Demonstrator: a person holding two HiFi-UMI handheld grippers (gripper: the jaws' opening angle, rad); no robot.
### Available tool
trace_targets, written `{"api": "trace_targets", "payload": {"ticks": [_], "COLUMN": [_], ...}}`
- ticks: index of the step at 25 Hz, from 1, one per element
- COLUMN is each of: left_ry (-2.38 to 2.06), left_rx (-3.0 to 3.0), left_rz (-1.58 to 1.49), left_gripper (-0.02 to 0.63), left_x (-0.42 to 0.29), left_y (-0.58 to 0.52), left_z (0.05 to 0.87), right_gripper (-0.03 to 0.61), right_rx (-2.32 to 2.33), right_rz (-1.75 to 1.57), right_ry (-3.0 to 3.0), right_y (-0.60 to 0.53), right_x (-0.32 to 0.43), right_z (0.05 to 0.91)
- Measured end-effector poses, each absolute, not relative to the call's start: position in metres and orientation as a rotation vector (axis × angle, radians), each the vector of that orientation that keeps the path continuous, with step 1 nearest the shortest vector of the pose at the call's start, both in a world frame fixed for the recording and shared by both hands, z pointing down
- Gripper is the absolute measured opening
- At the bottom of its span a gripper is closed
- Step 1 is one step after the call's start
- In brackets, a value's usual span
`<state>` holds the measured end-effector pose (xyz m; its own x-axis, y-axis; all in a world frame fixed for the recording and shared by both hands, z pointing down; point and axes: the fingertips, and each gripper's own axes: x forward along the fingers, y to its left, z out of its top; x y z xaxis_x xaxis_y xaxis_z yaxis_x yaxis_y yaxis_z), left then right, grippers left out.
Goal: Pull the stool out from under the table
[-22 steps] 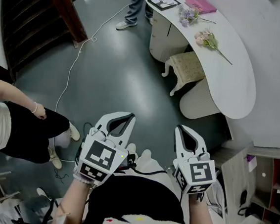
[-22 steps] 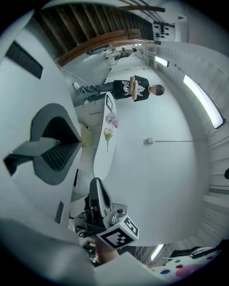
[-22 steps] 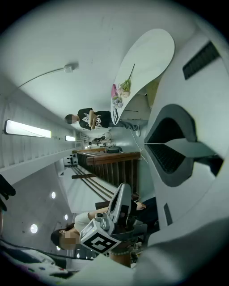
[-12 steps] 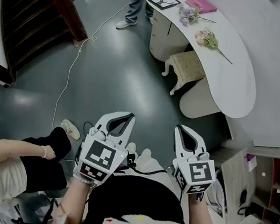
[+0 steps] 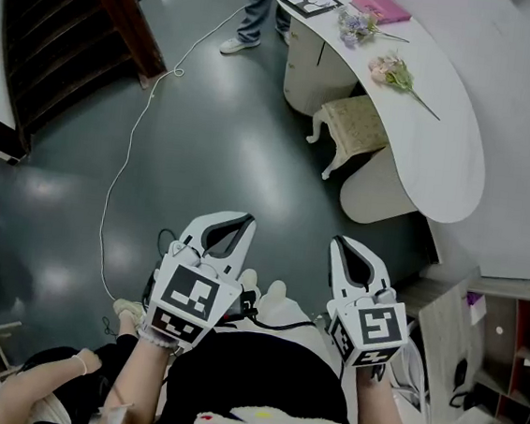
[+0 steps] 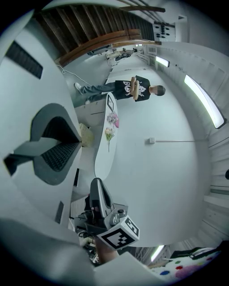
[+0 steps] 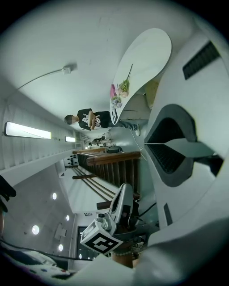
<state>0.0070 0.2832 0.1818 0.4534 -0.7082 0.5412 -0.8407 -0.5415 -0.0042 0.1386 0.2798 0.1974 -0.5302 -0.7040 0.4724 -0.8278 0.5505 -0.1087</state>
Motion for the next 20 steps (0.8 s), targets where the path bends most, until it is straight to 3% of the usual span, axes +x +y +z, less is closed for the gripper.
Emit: {"api": "trace_targets", "payload": {"ticks": [20], "left_ry": [-1.430], "left_rx": [2.391], "left_rz": [0.737], "left_gripper": [0.015], "left_x": [0.030], "left_y": [0.277], "left_z": [0.182], "right_gripper": [0.037], "right_rx": [1.206], "right_rz": [0.456], "right_ry": [-2.476], "right_y": [0.267], "right_x": [0.170], "right_z": [0.202]}}
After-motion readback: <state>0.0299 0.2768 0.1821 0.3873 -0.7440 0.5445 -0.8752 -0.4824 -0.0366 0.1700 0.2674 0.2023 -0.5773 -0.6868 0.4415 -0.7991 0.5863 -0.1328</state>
